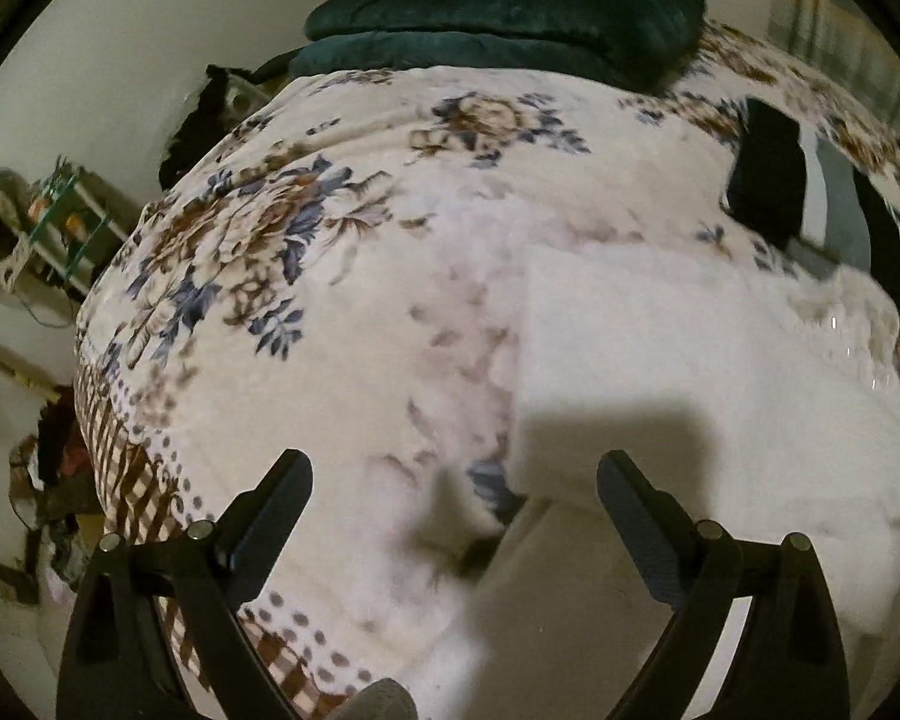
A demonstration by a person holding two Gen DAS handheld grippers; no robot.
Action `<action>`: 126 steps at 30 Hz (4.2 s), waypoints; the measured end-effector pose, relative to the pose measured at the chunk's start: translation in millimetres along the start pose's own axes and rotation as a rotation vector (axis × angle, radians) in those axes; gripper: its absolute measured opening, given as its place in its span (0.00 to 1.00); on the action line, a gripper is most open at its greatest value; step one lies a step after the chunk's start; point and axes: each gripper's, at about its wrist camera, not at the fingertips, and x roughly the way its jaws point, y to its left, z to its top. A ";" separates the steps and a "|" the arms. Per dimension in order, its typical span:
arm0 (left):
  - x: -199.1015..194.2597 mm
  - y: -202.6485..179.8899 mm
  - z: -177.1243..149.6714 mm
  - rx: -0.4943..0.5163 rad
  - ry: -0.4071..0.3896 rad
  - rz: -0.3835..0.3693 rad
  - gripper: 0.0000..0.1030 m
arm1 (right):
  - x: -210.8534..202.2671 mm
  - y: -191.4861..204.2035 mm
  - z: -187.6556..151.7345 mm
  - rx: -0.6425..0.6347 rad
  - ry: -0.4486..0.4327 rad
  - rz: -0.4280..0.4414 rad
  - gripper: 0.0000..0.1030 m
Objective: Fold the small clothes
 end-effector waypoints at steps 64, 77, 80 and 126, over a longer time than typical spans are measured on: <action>-100.7 -257.2 -374.1 0.557 0.269 -0.186 0.83 | 37.7 -227.2 94.5 -0.064 0.488 0.315 0.57; -145.0 -213.2 -323.7 0.431 0.154 -0.259 0.06 | 90.7 -158.2 114.9 -0.018 0.457 0.312 0.08; -166.7 -191.5 -309.1 0.352 0.151 -0.273 0.06 | 63.4 -139.1 120.9 -0.039 0.441 0.282 0.08; 8.9 182.5 -207.6 -0.397 0.482 -0.610 0.50 | 64.3 214.9 -133.2 -0.564 0.530 0.008 0.59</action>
